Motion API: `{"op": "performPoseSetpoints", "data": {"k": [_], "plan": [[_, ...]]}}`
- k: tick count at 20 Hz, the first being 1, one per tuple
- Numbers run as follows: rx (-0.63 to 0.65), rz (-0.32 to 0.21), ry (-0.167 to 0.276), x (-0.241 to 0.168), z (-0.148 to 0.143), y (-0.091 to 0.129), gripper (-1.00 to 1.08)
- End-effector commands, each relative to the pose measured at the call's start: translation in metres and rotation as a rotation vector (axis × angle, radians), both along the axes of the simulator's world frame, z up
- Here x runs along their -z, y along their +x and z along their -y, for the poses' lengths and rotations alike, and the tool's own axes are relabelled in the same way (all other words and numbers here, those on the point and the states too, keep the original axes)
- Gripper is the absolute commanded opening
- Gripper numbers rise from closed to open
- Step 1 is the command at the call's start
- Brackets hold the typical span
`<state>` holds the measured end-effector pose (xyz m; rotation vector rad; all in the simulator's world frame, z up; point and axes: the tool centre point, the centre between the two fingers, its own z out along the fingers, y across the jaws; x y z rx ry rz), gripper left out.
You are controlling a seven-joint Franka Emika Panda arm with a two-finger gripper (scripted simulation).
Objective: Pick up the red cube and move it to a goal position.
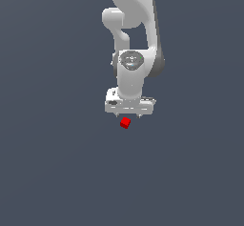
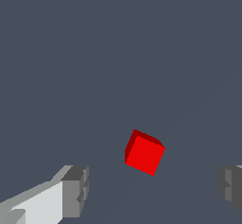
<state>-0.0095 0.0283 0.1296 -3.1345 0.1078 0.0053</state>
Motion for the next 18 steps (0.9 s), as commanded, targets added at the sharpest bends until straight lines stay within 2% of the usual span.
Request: {"op": "performPoseSetpoints", "data": {"k": [1,10,18], "plan": [[0.054,0.0,-0.001,0.015,0.002,-0.003,1.0],[0.279,0.002,-0.006,0.075,0.009,-0.016,1.0],[0.389,0.002,-0.007,0.105,0.01,-0.023,1.0]]}}
